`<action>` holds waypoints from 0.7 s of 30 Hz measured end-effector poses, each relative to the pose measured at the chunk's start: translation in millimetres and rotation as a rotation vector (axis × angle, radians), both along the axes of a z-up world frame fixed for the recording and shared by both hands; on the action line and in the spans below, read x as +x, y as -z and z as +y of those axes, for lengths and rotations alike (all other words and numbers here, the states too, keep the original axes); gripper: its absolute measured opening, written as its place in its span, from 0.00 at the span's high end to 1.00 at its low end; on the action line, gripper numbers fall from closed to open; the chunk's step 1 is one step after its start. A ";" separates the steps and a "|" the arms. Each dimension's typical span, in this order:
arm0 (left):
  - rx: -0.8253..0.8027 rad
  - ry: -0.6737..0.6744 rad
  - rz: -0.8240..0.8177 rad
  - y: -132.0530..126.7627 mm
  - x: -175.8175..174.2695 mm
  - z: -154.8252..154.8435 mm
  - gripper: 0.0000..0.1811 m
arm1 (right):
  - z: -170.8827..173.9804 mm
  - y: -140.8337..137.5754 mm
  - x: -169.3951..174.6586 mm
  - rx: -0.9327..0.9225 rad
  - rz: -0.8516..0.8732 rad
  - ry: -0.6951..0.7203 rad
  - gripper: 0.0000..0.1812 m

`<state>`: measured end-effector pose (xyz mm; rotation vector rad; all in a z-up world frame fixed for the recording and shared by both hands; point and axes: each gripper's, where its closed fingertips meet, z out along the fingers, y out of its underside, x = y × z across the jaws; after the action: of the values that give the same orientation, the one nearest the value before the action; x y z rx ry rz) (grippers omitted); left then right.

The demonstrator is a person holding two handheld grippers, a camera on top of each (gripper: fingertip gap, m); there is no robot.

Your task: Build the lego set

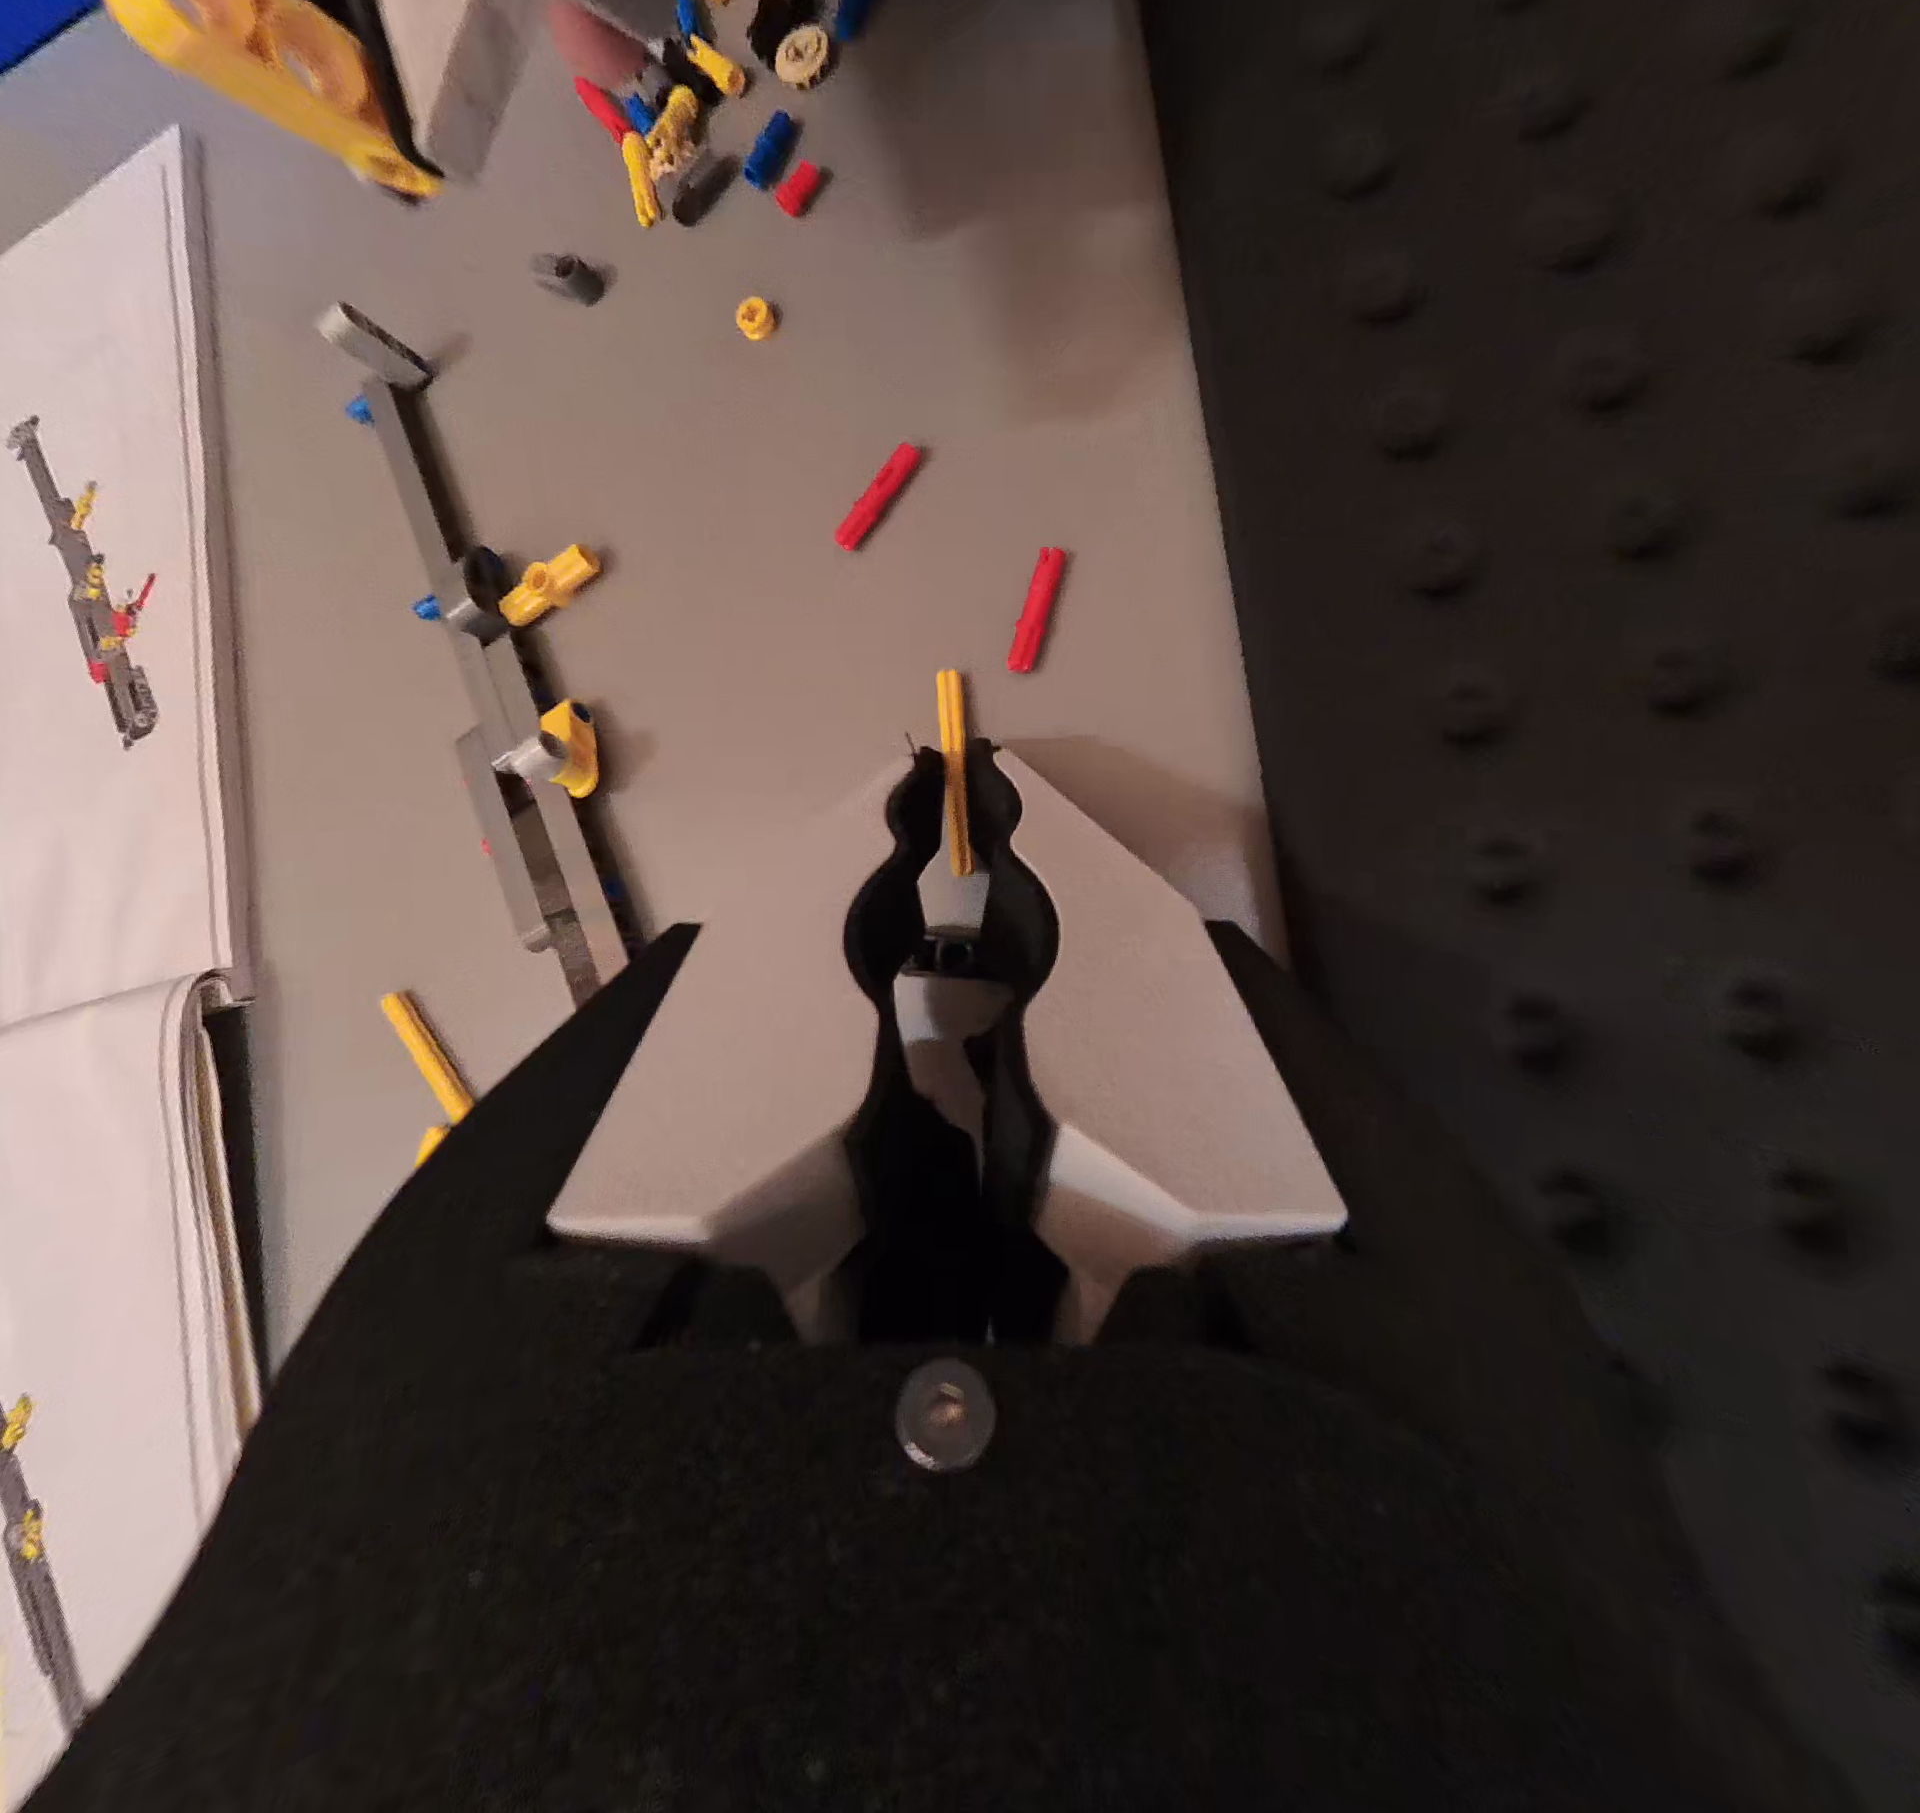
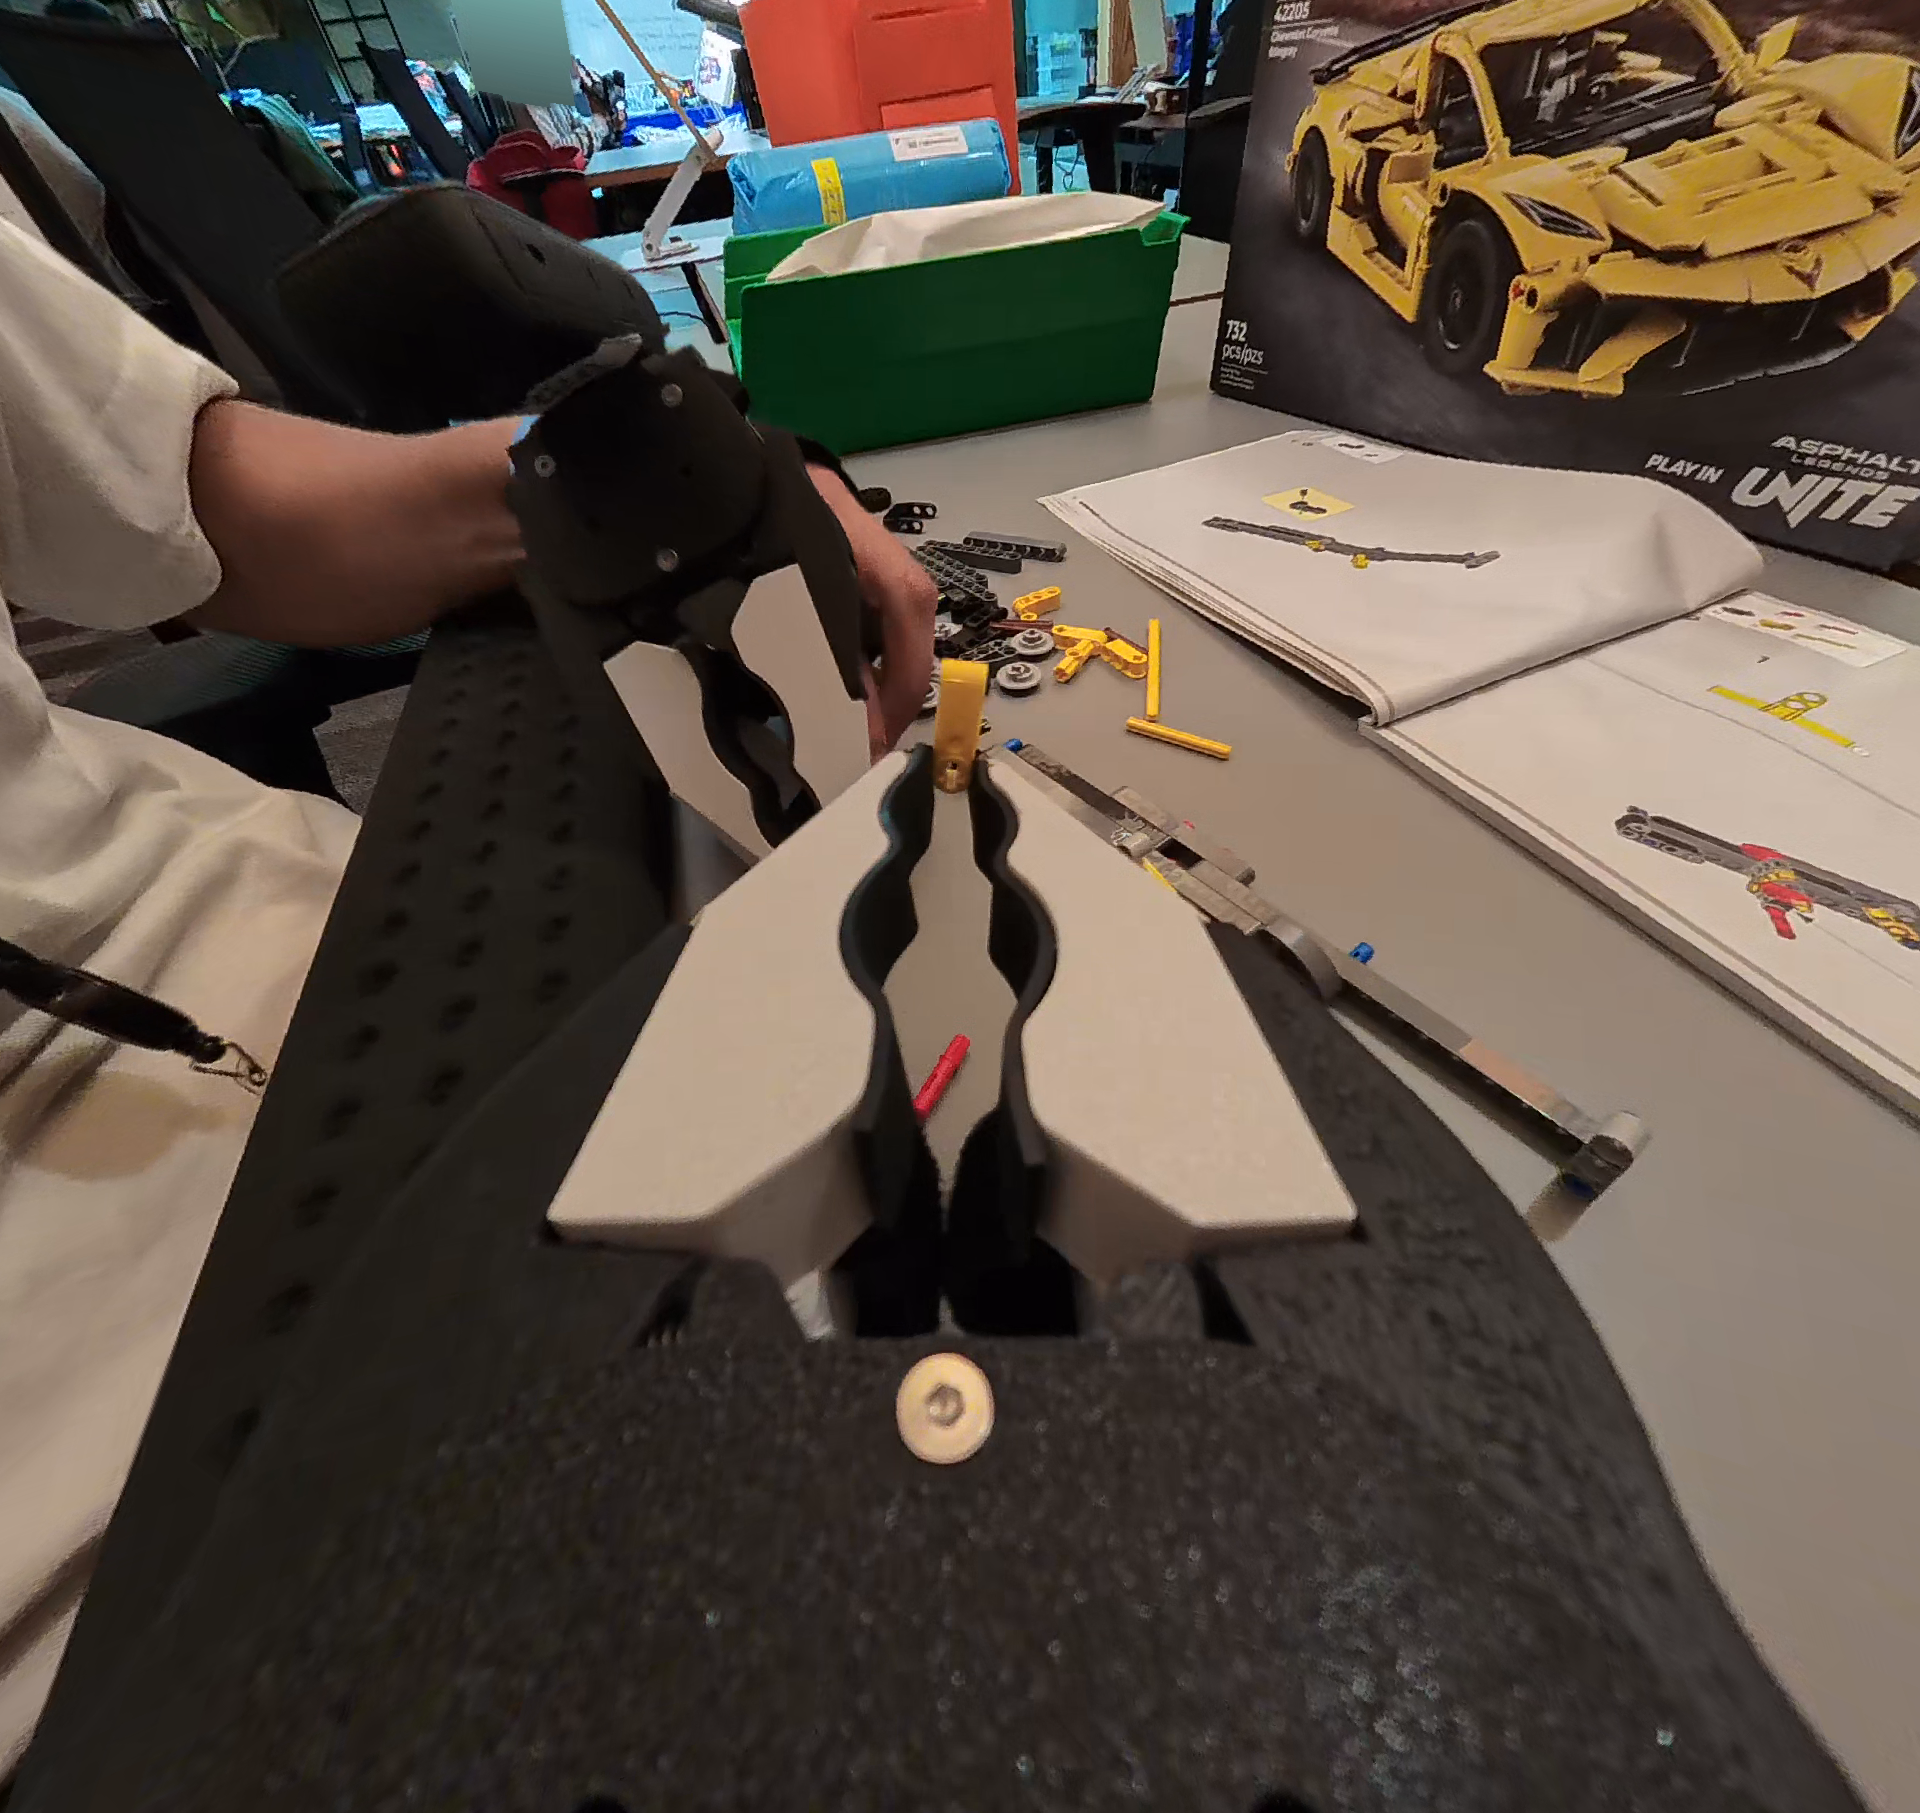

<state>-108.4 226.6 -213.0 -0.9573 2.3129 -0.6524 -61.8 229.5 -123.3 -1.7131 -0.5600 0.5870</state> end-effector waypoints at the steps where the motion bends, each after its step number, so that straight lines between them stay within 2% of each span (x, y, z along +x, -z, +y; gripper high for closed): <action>1: -0.004 0.002 0.006 0.6 -0.3 -1.0 0.98 | -0.5 -0.4 0.0 0.002 0.003 0.000 0.96; 11: -0.103 -0.016 0.082 -1.6 4.7 -2.5 0.92 | -3.7 -0.2 -2.5 -0.016 0.027 -0.018 0.96; 15: -0.134 -0.051 0.104 2.2 9.6 -5.7 0.98 | -4.2 0.6 -3.7 -0.022 0.028 -0.025 0.96; 19: -0.042 -0.061 0.057 2.0 15.2 -4.8 0.99 | -3.1 2.5 -2.7 -0.029 0.021 -0.017 0.96; 21: 0.011 -0.056 -0.026 -3.4 21.1 -0.4 0.98 | -2.4 0.3 0.3 -0.025 0.034 -0.003 0.96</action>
<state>-87.4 226.2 -209.6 -0.9993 2.2563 -0.6250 -61.5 227.1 -123.6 -1.7229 -0.5335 0.6269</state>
